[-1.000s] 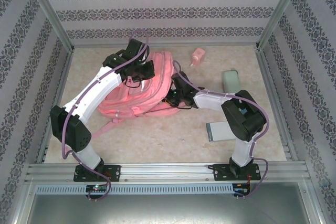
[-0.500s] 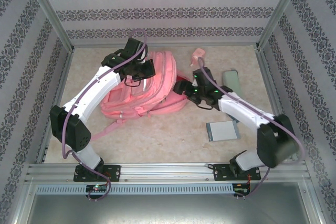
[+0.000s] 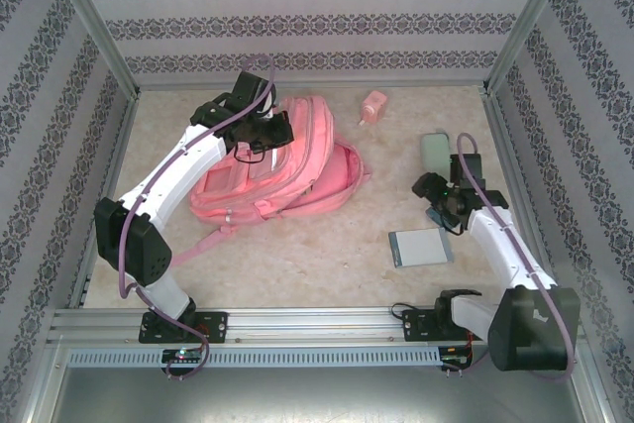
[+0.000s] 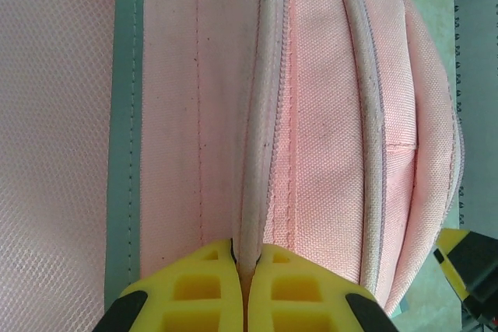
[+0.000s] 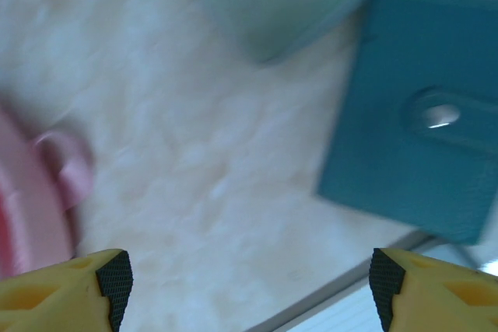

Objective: Pack the student bag
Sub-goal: Pick up the personal item from the middle-right of the table.

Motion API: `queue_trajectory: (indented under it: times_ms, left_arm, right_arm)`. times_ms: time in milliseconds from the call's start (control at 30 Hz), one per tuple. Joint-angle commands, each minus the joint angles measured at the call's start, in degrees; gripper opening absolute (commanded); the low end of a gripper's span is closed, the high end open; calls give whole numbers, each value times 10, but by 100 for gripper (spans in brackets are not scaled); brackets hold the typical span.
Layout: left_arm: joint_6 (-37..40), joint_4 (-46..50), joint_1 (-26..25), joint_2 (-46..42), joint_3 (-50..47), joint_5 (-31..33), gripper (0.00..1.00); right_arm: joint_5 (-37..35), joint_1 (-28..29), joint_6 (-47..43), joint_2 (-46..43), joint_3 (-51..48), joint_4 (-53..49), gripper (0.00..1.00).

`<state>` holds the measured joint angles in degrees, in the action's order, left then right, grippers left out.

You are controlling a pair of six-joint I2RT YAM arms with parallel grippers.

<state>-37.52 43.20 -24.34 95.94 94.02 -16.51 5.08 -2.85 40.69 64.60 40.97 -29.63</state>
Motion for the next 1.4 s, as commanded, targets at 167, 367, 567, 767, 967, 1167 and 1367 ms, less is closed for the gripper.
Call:
queue_trajectory:
  times_ms: [167, 367, 567, 767, 967, 1167, 1367]
  left_arm:
    - [17, -49, 14, -7, -5, -19, 0]
    - [16, -50, 17, -5, -11, -24, 0]
    - [13, -50, 17, -6, -16, -27, 0]
    - [11, -50, 18, -8, -19, -30, 0]
    - [10, -50, 18, -14, -25, -29, 0]
    - [9, -52, 20, -19, -26, -27, 0]
    - [8, -54, 28, -23, -24, -33, 0]
  right_arm:
    - [-39, -97, -74, 75, 20, -21, 95]
    - [-11, -95, -79, 157, 49, -15, 98]
    - [-28, -80, -68, 214, 65, -20, 98]
    - [-40, -60, -72, 279, 90, -39, 98]
    - [-47, -59, -72, 272, 83, -46, 77]
    - [-47, -49, -73, 192, 64, -65, 68]
    - [-40, -2, -62, 100, 61, -106, 61]
